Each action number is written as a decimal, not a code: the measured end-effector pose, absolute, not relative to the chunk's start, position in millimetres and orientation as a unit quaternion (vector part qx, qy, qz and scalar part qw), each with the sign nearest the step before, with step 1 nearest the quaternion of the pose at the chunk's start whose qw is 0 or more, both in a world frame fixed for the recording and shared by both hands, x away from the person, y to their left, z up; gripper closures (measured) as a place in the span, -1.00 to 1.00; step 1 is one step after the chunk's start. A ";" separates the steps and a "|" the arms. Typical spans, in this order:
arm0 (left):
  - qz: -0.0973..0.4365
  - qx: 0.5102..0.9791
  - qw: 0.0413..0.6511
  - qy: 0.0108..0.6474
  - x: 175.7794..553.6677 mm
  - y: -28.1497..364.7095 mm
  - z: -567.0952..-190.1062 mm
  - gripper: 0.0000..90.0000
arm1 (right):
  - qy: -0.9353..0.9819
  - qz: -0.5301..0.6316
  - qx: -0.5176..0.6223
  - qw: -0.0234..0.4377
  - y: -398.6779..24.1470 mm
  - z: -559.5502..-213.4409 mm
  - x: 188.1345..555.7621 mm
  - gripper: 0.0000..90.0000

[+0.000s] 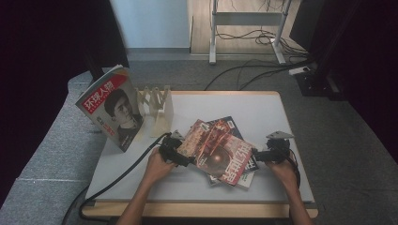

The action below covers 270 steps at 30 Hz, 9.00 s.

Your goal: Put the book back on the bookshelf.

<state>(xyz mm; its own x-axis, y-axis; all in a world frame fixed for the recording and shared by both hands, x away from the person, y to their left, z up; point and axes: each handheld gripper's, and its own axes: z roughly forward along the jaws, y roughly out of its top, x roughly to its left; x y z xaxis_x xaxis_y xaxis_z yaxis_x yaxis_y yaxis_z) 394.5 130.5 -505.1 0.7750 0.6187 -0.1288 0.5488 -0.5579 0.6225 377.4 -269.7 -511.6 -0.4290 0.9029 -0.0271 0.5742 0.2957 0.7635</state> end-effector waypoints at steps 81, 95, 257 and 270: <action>0.076 0.913 0.320 0.240 469.6 58.1 -484.6 -1.00 | 0.811 0.394 0.393 0.181 -239.9 -505.1 317.2 -1.00; 0.049 0.908 0.338 0.240 476.6 57.4 -499.1 -1.00 | 0.815 0.392 0.391 0.171 -236.3 -516.8 305.4 -1.00; 0.134 0.864 0.365 0.321 333.8 140.8 -526.7 -0.98 | 0.794 0.413 0.439 0.083 -224.6 -511.1 417.3 -1.00; 0.128 0.864 0.367 0.320 334.4 141.3 -526.7 -0.95 | 0.781 0.422 0.460 0.016 -219.5 -515.3 447.7 -1.00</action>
